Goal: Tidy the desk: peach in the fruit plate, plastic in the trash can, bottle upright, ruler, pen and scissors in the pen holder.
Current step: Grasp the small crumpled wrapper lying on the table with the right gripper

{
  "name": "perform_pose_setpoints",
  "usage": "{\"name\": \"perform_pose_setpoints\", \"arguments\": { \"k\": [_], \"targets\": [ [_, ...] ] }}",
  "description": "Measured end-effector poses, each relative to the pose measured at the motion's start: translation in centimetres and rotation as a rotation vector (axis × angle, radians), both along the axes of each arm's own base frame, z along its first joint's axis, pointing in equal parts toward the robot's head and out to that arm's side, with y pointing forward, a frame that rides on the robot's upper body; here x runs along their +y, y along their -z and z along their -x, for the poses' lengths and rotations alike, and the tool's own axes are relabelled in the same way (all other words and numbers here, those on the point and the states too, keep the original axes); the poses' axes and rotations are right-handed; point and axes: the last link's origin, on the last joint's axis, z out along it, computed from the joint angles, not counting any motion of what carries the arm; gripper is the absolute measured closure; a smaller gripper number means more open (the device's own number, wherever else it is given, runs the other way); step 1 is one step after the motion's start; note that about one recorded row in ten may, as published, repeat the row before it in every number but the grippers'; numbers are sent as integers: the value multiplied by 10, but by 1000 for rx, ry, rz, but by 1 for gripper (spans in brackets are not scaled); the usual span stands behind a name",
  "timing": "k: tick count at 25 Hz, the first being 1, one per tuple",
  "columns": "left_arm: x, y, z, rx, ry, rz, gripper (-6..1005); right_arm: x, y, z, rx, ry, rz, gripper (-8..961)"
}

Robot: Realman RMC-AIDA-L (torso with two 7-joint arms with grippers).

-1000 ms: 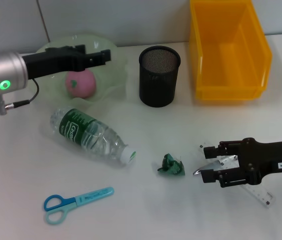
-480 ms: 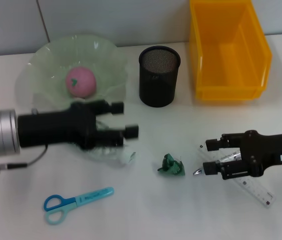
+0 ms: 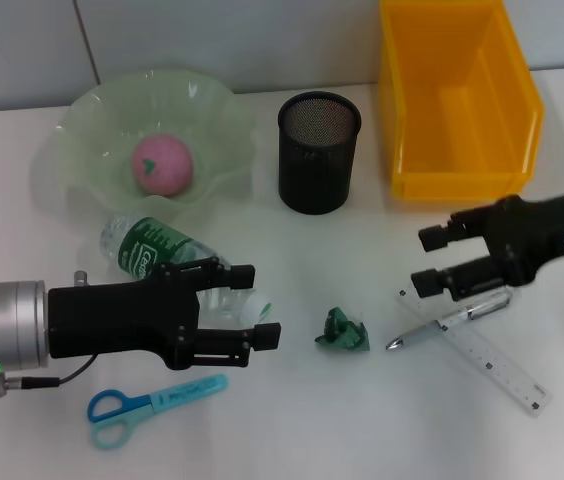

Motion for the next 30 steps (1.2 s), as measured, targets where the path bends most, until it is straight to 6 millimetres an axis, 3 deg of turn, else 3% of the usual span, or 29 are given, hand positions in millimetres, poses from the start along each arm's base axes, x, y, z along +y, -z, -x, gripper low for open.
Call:
{"name": "perform_pose_setpoints", "arguments": {
  "k": [3, 7, 10, 12, 21, 30],
  "targets": [
    [-1, 0, 1, 2, -4, -1, 131, 20, -1, 25, -137, -25, 56, 162],
    [-2, 0, 3, 8, -5, 2, 131, 31, 4, 39, -214, -55, 92, 162],
    [-3, 0, 6, 21, -8, 6, 131, 41, 14, 50, -273, -86, 116, 162],
    [-4, 0, 9, 33, -13, 7, 131, 50, 35, 60, -344, -130, 128, 162],
    [-7, 4, 19, 81, -30, 12, 132, 50, 85, 66, -450, -208, 145, 164],
    [-9, 3, 22, 79, -48, 16, 131, 40, 106, 64, -498, -249, 178, 165]
  ]
}}
